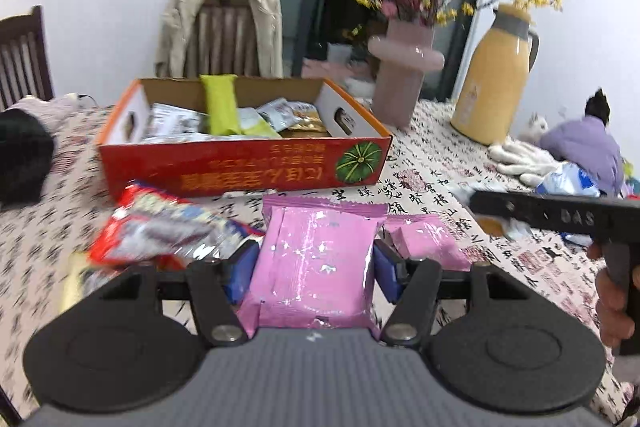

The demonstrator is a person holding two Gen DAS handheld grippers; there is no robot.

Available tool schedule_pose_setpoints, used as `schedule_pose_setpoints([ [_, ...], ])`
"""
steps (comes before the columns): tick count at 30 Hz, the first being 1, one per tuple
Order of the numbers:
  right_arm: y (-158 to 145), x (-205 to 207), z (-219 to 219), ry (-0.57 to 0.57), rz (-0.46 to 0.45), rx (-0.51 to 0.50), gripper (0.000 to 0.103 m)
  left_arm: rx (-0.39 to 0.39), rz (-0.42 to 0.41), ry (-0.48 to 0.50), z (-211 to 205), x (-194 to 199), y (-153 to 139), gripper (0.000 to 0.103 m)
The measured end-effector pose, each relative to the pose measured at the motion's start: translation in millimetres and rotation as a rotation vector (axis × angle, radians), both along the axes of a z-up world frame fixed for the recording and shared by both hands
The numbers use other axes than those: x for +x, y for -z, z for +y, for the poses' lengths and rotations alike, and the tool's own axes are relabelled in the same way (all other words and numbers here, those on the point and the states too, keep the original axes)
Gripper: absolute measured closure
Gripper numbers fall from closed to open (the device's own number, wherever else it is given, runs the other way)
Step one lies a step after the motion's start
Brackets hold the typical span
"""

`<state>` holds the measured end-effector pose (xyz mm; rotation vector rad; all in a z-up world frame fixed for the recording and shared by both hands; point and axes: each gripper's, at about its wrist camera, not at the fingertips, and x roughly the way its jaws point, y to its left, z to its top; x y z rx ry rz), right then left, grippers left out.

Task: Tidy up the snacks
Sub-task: 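Grasp a pink packet with the left tool while the right tool grasps a white packet, then carry both packets into the orange box and open both tools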

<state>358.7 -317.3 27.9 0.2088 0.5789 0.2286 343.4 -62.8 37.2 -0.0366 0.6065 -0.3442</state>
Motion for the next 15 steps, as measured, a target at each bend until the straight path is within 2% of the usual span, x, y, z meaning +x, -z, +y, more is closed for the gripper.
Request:
schedule_pose_setpoints([
  [3,-2,-34,0,0.004,-0.010,0.020,0.061,0.005,-0.025,-0.052,12,-31,-4,0.041],
  [8,0,-81,-3,0.005,-0.001,0.059,0.061,-0.024,-0.017,-0.085,28,-69,-6,0.041],
  [15,1,-115,0,0.014,-0.004,0.052,0.061,-0.039,-0.022,-0.101,34,-92,-9,0.041],
])
